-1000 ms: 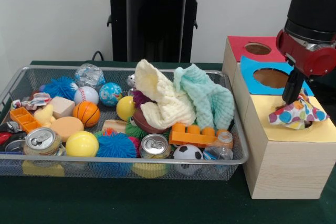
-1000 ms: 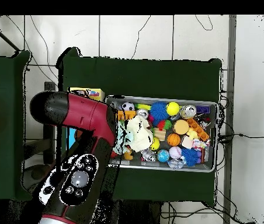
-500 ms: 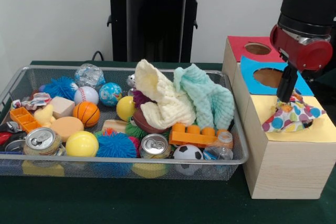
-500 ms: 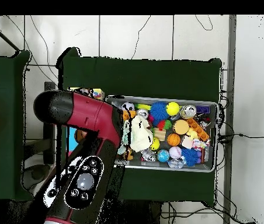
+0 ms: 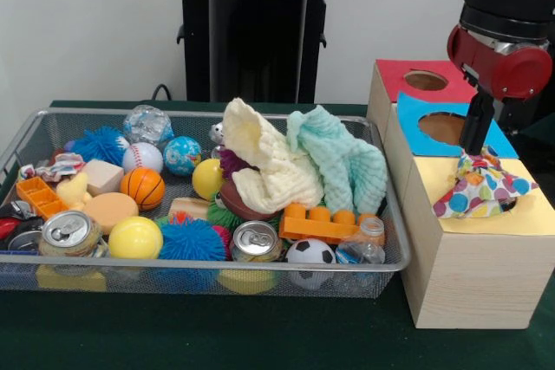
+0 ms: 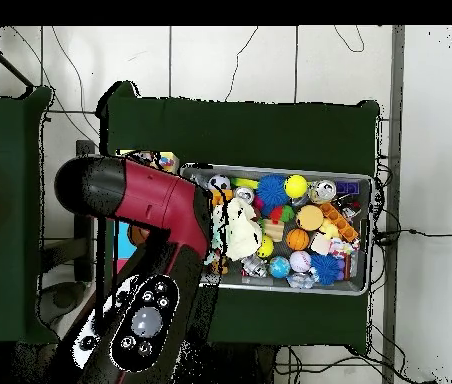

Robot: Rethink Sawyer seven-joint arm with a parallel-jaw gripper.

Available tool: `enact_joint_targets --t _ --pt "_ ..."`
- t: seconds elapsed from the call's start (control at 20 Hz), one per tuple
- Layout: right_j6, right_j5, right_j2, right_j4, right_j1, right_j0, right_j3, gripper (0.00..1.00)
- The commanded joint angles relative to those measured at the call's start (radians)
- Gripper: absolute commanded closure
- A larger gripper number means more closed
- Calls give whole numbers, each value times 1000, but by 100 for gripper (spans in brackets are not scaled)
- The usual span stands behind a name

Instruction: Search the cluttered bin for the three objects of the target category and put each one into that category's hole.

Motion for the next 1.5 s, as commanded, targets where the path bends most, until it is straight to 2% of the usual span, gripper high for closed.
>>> enact_joint_targets --t 0.05,0.25,0.8,1.5 --pt "86 24 91 -26 -5 -28 59 100" --pt "99 37 94 -20 -10 -21 42 100" --pt "136 -38 118 -2 81 -12 9 100" --pt "148 -55 128 17 110 1 -4 100"
